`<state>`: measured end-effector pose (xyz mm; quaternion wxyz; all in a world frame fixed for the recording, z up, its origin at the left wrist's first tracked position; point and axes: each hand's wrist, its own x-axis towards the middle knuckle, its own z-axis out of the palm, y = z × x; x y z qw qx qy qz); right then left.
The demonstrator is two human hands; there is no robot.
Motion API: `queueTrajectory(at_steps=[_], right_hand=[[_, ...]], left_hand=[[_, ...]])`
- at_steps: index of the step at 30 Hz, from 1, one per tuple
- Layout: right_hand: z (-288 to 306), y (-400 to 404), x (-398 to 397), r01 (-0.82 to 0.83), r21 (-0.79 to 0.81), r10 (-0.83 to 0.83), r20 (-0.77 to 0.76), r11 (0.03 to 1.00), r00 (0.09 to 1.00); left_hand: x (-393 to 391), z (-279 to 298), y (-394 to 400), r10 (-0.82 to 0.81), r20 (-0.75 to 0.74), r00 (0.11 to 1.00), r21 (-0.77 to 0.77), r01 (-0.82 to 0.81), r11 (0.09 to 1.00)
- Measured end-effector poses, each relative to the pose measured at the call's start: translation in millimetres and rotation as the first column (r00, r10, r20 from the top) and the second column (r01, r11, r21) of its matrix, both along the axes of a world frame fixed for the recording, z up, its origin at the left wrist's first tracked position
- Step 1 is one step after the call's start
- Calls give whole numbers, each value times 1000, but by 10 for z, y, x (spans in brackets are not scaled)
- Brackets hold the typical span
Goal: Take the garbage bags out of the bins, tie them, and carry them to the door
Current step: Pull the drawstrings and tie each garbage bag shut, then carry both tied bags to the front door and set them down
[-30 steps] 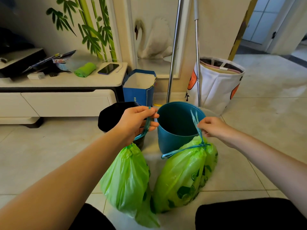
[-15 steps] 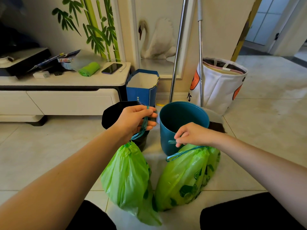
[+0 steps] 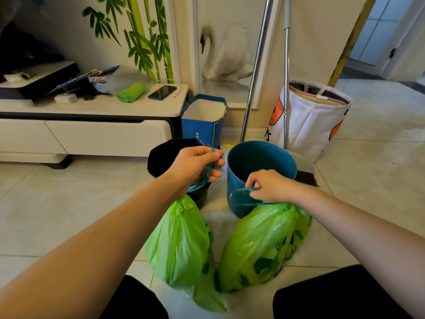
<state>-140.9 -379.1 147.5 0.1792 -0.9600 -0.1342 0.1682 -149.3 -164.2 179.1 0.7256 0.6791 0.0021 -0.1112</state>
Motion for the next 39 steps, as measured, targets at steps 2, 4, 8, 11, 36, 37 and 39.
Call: queueTrajectory(at_steps=[2, 4, 8, 11, 36, 37, 39], right_hand=[[23, 75, 68, 88, 164, -90, 10, 983, 996], [55, 163, 131, 166, 329, -183, 19, 930, 983], [26, 317, 205, 196, 485, -261, 71, 853, 963], [-68, 388, 303, 156, 508, -228, 83, 847, 970], [-86, 206, 581, -545, -279, 388, -460, 791, 799], [-46, 185, 571, -512, -250, 362, -464, 822, 808], [83, 159, 533, -390, -157, 278, -471, 908, 837]], left_hand=[[31, -45, 28, 5, -6, 1000, 7, -4, 1000], [77, -93, 67, 15, -14, 1000, 11, -15, 1000], [213, -179, 150, 76, -30, 997, 7, -76, 997], [346, -276, 146, 137, -24, 990, 45, -136, 990], [601, -558, 67, 265, -304, 915, 255, -190, 948], [566, -497, 98, 270, -327, 906, 264, -187, 946], [489, -346, 154, 288, -377, 880, 290, -183, 939]])
